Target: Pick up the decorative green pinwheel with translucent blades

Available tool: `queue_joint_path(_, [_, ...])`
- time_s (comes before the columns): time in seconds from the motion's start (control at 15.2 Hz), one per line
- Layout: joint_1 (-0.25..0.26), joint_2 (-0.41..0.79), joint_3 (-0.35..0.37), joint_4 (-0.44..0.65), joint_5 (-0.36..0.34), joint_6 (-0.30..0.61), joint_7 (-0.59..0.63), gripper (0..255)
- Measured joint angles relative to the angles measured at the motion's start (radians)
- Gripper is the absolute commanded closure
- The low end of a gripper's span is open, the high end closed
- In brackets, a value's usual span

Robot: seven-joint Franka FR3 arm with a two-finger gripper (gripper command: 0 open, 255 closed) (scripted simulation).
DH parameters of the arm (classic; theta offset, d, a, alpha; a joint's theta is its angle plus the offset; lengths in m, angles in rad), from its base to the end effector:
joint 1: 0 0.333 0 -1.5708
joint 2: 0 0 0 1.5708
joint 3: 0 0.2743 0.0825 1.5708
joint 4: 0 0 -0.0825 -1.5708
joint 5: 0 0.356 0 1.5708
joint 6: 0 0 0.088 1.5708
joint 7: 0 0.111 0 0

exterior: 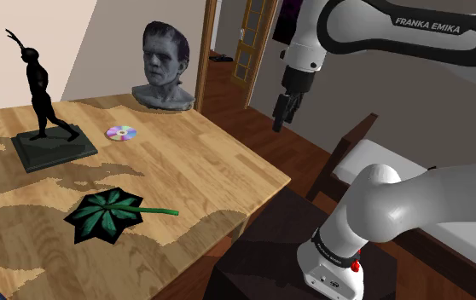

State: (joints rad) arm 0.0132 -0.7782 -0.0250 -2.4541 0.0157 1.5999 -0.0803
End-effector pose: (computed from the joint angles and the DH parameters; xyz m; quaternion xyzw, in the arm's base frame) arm 0.3082 -0.0029 0.5136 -0.9984 -0.0376 0.0373 0.0182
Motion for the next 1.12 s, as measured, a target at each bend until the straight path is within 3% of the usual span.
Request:
queue_joint_path(0.26, [0.021, 0.06, 0.031, 0.017, 0.016, 0.033, 0.017, 0])
queue_joint_path(0.59, [0.065, 0.21, 0.103, 0.043, 0.047, 0.138, 0.058, 0])
queue_joint_path(1.12, [0.123, 0.492, 0.213, 0.181, 0.054, 0.248, 0.131, 0])
